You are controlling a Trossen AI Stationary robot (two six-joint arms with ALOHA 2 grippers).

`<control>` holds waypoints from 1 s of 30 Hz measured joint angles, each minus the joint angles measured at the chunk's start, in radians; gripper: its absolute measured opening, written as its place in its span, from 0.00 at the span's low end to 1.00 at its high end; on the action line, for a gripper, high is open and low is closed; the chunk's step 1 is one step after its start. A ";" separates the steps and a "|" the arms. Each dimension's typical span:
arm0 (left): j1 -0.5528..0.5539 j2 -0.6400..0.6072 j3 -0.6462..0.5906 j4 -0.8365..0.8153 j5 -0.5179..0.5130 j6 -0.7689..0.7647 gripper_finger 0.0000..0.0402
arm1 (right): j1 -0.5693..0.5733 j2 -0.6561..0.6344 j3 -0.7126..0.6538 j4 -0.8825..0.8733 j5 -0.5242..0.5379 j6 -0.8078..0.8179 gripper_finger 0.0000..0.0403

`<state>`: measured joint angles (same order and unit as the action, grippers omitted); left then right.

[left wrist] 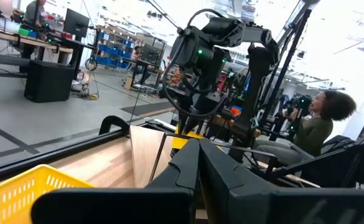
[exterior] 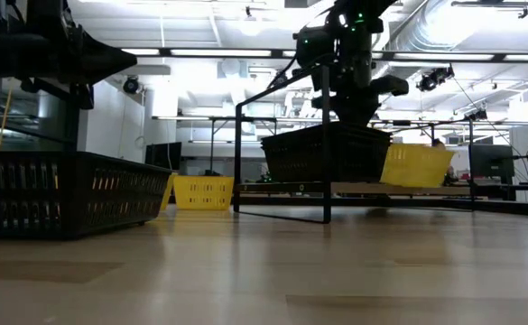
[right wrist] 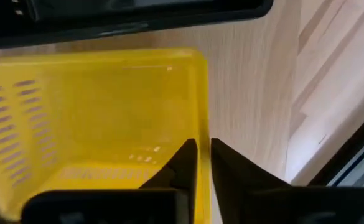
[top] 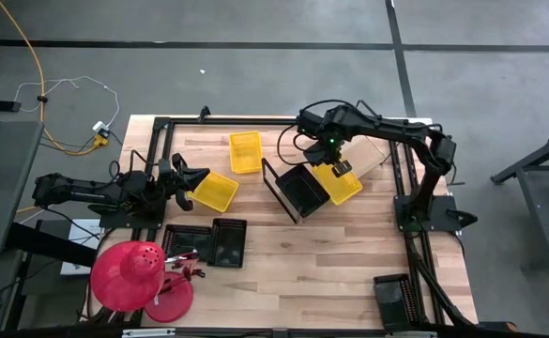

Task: Stack baskets on shelf by color
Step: Put the right yellow bin on the shelf

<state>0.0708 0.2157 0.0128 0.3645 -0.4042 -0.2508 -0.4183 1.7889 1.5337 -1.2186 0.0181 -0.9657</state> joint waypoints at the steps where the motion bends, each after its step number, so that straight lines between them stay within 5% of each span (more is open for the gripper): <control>1: 0.000 0.000 0.000 0.000 0.000 0.000 0.00 | 0.000 0.000 0.000 0.004 0.000 0.000 0.11; 8: 0.000 0.000 0.000 0.000 0.000 0.000 0.00 | 0.002 -0.009 0.022 0.031 0.065 0.025 0.28; 14: 0.000 0.000 0.000 0.000 0.000 0.000 0.00 | 0.008 -0.019 0.105 -0.135 0.157 0.136 0.34; 18: 0.000 0.000 0.000 0.000 0.000 0.001 0.00 | 0.017 -0.071 0.124 -0.291 0.154 0.314 0.27; 22: 0.000 0.000 0.000 -0.001 0.000 0.019 0.00 | 0.047 -0.167 0.083 -0.351 0.053 0.513 0.10; 24: 0.000 0.000 0.000 -0.001 0.000 0.019 0.00 | 0.068 -0.228 0.028 -0.351 -0.022 0.585 0.03; 30: 0.000 0.000 0.000 0.001 0.000 0.019 0.00 | 0.173 -0.426 -0.254 -0.320 -0.065 0.851 0.02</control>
<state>0.0708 0.2157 0.0124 0.3650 -0.4038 -0.2321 -0.2453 1.3632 1.2793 -1.5387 -0.0472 -0.1149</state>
